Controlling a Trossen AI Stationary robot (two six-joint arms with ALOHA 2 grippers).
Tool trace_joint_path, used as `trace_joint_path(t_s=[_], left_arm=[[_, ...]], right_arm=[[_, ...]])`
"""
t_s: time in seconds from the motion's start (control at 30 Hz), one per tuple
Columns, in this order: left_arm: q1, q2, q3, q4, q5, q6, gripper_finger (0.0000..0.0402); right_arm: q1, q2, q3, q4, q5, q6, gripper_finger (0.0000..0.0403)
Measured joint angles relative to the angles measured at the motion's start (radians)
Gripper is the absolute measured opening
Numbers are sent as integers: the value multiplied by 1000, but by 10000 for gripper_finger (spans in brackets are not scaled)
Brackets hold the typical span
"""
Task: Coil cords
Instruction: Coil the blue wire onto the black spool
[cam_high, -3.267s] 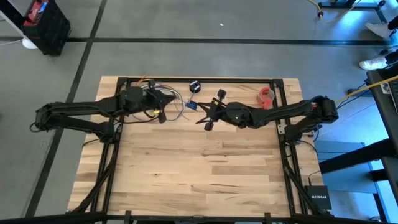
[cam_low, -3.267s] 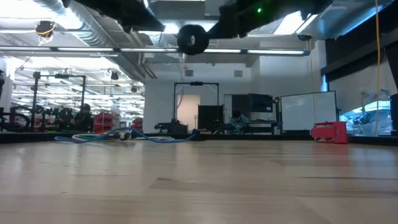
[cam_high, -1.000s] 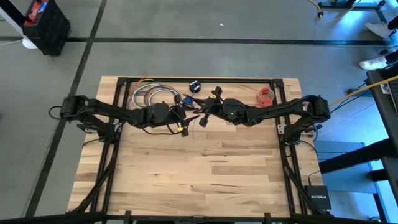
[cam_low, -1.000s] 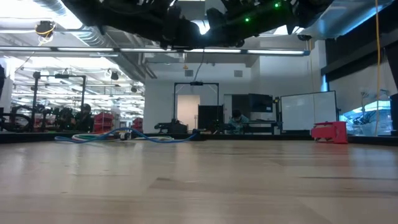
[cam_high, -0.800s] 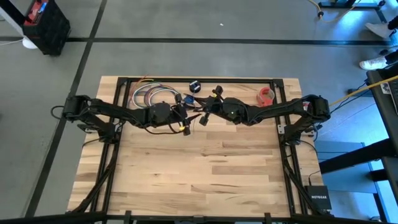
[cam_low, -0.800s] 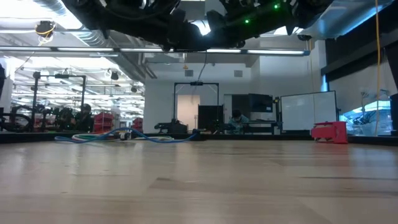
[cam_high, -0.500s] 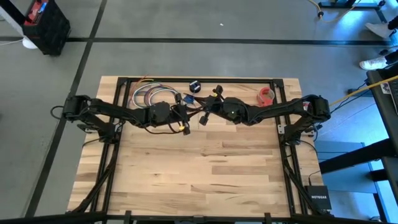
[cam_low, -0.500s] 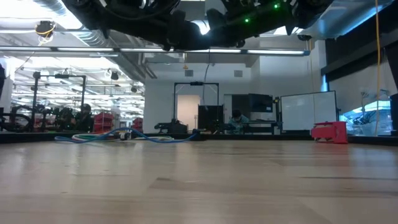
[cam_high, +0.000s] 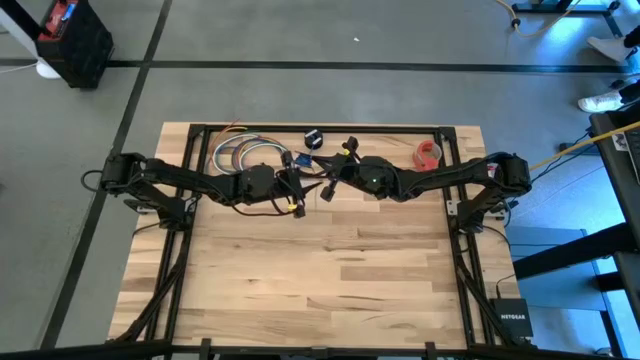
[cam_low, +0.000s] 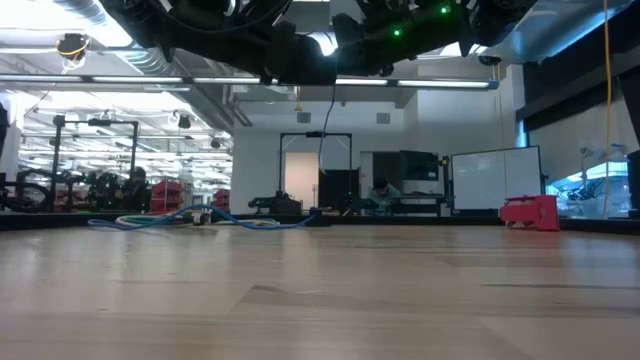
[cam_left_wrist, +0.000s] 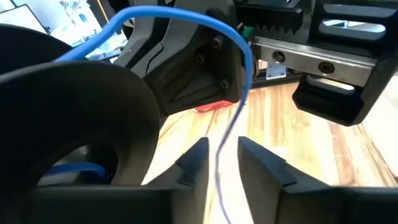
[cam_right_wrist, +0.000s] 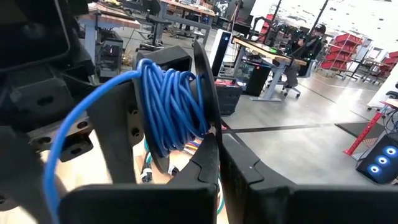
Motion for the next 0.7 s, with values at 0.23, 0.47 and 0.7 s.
trace_joint_path(t_s=[0.23, 0.47, 0.7], left_arm=[[6, 0, 0, 12, 2, 8, 130], [0, 0, 0, 64, 2, -15, 130], [0, 0, 0, 87, 0, -51, 113]], right_arm=[[0, 0, 0, 9, -1, 23, 5], [0, 0, 0, 34, 0, 80, 5], [1, 6, 0, 62, 8, 174, 5]])
